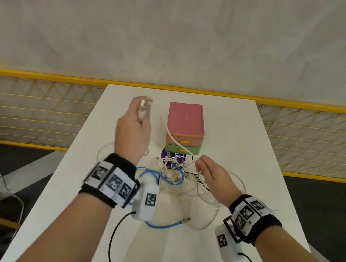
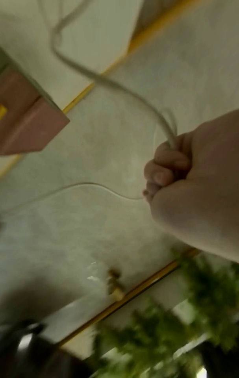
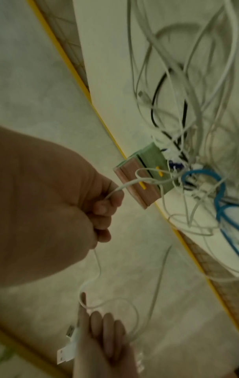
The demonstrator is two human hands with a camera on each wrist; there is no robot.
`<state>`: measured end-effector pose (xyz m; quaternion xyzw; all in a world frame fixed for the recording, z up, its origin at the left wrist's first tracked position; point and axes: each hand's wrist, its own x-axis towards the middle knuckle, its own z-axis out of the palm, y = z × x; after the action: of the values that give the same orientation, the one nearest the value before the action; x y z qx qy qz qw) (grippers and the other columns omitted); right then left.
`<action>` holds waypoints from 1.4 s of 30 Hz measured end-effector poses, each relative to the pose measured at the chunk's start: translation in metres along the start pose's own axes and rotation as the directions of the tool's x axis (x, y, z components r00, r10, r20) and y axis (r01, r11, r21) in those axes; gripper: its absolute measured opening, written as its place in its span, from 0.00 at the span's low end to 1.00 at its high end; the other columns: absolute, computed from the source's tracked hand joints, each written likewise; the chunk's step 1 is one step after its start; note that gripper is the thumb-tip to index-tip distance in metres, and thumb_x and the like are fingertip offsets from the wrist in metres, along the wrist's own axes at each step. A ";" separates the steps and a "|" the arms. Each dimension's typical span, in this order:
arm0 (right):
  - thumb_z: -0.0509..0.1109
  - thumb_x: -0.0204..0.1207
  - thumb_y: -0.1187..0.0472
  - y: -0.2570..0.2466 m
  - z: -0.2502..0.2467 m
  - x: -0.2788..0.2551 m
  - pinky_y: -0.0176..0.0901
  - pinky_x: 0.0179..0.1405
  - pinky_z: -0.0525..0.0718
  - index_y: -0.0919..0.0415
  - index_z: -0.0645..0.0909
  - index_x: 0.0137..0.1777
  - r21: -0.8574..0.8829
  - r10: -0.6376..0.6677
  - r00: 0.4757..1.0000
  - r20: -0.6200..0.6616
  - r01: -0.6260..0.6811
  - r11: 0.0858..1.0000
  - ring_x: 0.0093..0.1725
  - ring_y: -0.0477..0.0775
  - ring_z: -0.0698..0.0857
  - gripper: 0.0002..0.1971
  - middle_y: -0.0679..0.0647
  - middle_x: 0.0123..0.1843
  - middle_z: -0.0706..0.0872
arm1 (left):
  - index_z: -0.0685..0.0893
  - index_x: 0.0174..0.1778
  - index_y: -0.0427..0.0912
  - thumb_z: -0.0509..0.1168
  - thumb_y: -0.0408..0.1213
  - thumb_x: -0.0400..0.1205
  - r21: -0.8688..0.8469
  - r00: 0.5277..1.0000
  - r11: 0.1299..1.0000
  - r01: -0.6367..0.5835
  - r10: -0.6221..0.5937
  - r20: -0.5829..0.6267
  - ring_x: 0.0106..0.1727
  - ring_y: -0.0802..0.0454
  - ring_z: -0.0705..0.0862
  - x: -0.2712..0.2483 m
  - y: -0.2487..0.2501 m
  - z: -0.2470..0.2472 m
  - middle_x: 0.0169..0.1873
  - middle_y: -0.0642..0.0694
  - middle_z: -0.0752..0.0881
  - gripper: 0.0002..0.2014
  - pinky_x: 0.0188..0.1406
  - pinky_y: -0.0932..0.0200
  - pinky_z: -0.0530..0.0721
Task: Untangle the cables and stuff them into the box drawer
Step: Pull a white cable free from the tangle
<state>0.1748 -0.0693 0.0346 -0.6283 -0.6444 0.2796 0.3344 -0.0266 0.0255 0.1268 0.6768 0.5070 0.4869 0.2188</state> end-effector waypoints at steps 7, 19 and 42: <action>0.55 0.85 0.64 -0.044 -0.007 0.011 0.26 0.36 0.73 0.55 0.75 0.45 0.080 -0.175 0.983 -0.063 0.180 0.980 0.32 0.40 0.78 0.10 0.46 0.32 0.78 | 0.74 0.70 0.55 0.58 0.45 0.87 0.084 0.781 0.969 -0.231 0.133 0.610 0.24 0.53 0.75 -0.049 -0.002 0.032 0.23 0.53 0.76 0.15 0.27 0.53 0.73; 0.52 0.87 0.61 -0.009 0.006 0.004 0.27 0.33 0.70 0.60 0.71 0.43 0.019 -0.019 1.000 -0.018 0.019 1.000 0.30 0.36 0.74 0.11 0.42 0.29 0.71 | 0.78 0.67 0.45 0.58 0.22 0.79 0.023 0.981 0.982 -0.186 0.184 0.065 0.22 0.58 0.74 -0.007 0.007 -0.006 0.39 0.61 0.85 0.22 0.28 0.66 0.71; 0.53 0.86 0.59 -0.030 0.003 0.014 0.34 0.40 0.74 0.61 0.74 0.47 0.047 -0.185 0.982 -0.035 0.187 0.981 0.36 0.44 0.77 0.12 0.50 0.37 0.79 | 0.79 0.56 0.47 0.60 0.48 0.86 0.121 0.828 0.971 -0.204 0.106 0.551 0.22 0.59 0.73 -0.040 -0.009 0.019 0.21 0.54 0.73 0.10 0.25 0.59 0.70</action>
<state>0.1542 -0.0565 0.0577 -0.5612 -0.6879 0.2534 0.3844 -0.0145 -0.0033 0.0937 0.8420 0.4085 0.2461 0.2523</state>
